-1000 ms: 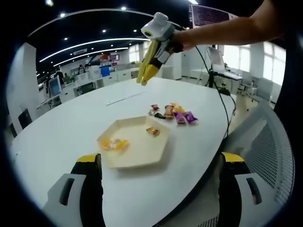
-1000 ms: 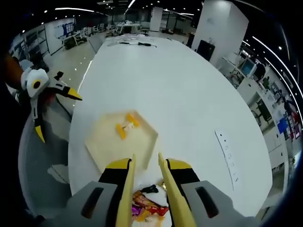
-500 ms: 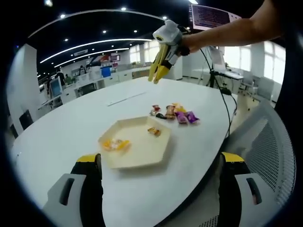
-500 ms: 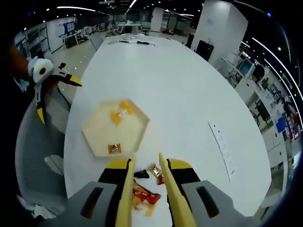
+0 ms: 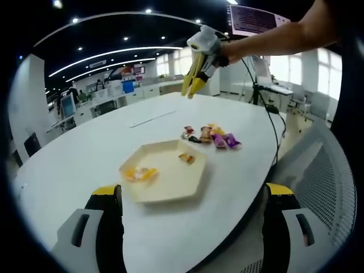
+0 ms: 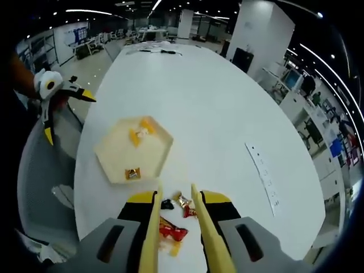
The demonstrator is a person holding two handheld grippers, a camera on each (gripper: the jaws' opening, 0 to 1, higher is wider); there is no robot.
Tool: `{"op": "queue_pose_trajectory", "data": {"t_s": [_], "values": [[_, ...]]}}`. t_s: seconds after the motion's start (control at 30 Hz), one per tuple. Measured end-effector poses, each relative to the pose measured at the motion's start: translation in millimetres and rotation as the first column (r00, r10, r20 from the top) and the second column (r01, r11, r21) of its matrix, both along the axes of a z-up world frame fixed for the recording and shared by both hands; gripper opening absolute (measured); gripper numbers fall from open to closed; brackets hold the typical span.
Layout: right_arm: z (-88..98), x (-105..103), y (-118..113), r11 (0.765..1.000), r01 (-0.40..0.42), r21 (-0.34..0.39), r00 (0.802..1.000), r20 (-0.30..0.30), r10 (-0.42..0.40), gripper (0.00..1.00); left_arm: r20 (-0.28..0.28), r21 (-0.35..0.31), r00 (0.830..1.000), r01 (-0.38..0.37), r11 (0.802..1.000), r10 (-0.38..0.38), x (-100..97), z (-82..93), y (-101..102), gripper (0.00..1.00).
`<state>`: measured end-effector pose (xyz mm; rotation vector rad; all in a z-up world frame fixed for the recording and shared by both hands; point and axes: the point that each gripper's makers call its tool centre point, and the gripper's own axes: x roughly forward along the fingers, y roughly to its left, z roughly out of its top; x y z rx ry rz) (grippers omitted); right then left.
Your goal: Place the target food into the container with the food tongs after gripping and lifting it, then release it inside without dropping or visibly crushing the food.
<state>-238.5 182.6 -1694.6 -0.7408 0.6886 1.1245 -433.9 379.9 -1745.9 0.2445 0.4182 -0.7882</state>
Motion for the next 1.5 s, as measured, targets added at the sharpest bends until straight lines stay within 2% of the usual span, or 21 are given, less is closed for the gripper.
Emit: {"op": "queue_pose_trajectory", "data": {"t_s": [0.3,0.87,1.2,1.5], "values": [[-16.7,9,-6,1.000,-0.020,-0.008,1.000,0.009,0.020,0.28,-0.008,-0.001,1.000,-0.004,1.000,0.004,0.2,-1.4,0,0.99],[-69.0,23,-12,0.999,-0.045,-0.015,0.998,-0.033,0.044,0.28,-0.037,0.003,0.999,-0.022,1.000,0.022,0.7,-6.2,2,0.99],[-101.4,28,-12,1.000,-0.028,-0.011,0.997,-0.070,0.027,0.28,-0.052,-0.002,0.998,-0.022,1.000,0.022,0.3,-7.2,0,0.99],[-118.2,31,-7,0.998,-0.049,-0.027,0.995,-0.086,0.047,0.28,-0.077,-0.009,0.997,-0.026,1.000,0.025,0.6,-10.5,-2,0.99]]}}
